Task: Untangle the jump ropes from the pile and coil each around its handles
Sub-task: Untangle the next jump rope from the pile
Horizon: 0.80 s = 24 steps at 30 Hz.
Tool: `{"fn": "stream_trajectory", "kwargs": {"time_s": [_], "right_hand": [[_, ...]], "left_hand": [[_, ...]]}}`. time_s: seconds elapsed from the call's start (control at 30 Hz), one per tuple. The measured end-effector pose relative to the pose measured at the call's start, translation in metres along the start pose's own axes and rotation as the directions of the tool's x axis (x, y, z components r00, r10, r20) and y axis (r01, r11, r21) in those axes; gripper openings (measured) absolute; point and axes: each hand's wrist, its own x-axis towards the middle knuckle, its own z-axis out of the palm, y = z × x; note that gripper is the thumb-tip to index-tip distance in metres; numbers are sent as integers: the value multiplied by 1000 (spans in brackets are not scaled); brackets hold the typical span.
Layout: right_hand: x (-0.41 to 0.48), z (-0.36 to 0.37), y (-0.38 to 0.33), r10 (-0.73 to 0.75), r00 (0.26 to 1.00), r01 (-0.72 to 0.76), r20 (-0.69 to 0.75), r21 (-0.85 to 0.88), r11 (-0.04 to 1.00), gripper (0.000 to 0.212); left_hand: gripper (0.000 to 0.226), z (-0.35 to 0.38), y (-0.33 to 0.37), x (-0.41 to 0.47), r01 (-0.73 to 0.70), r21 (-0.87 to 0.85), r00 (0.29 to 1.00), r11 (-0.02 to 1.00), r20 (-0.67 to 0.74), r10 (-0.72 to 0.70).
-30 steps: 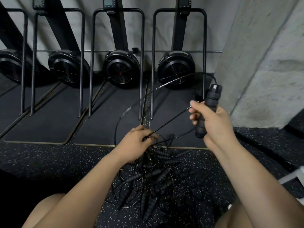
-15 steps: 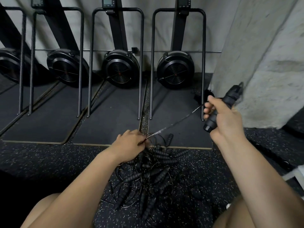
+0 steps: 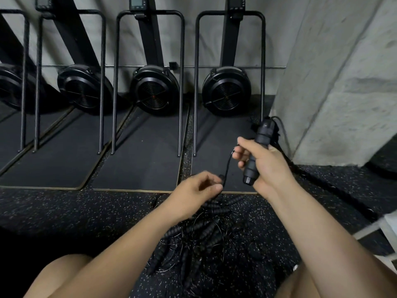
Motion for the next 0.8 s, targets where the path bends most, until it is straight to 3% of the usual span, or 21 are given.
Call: {"fn": "stream_trajectory", "kwargs": {"time_s": [0.1,0.2,0.43,0.5,0.67,0.8], "right_hand": [[-4,6,4,44,998,-42,43,-48,998,16],[-1,5,1,38,999,-38,23,-26,999,19],[23,-17,-4,35,995,-22,-95,129,991,24],[23,-16,0,66,995,-63,-68,57,996,22],[0,2,20,253,957,-187,143,-362,913,29],[-19,20,38,350,896,-186,275,-482,856,30]], "left_hand": [[15,14,8,-9,-32,14,991,999,131,30],[22,16,11,-12,14,22,987,1000,159,-17],[23,-5,8,-16,61,248,996,967,50,-76],[24,-9,11,-16,32,174,999,984,-11,-30],[20,-17,22,-9,-28,-232,990,972,-140,-5],[21,-26,22,-4,-46,-443,960,895,-268,-83]]}}
